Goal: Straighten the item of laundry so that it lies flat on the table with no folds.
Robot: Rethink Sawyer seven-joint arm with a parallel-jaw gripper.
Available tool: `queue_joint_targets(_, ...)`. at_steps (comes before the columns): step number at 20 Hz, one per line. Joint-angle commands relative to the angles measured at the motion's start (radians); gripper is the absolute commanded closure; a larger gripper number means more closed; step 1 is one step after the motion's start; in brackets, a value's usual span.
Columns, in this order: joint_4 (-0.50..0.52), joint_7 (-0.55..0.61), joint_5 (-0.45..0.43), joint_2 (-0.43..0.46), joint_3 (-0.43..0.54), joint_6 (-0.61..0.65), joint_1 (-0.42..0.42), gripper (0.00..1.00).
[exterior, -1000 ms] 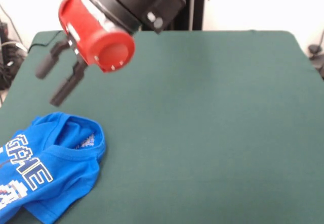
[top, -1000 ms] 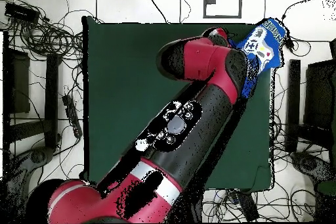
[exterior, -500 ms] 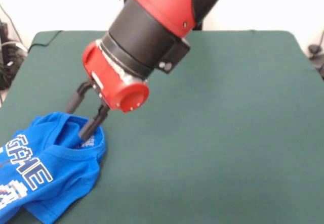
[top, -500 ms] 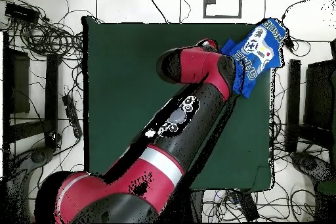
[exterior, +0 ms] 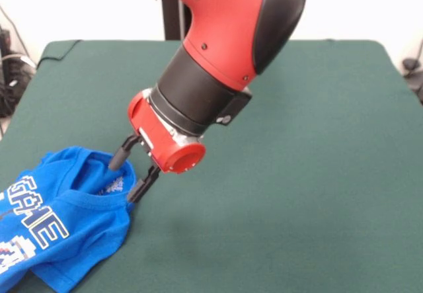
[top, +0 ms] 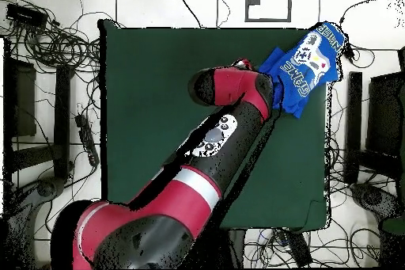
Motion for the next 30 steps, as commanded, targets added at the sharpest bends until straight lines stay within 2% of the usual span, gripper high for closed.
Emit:
queue_joint_targets(1,0.081,0.073,-0.027,0.013,0.136,-0.064,0.014,0.00)
queue_joint_targets(5,0.102,0.073,-0.026,0.023,0.145,-0.069,0.011,0.00)
queue_joint_targets(7,0.119,0.115,-0.024,0.049,0.098,-0.070,0.041,0.00)
queue_joint_targets(9,0.150,0.124,-0.016,0.045,0.115,-0.071,0.044,0.00)
queue_joint_targets(13,0.156,0.178,0.000,0.087,0.072,-0.102,0.070,0.00)
queue_joint_targets(21,0.188,0.138,-0.002,0.069,0.117,-0.146,0.047,0.00)
queue_joint_targets(26,0.163,0.166,0.005,0.129,0.053,-0.192,0.046,0.00)
queue_joint_targets(30,0.176,0.126,-0.012,0.107,0.065,-0.207,0.024,0.00)
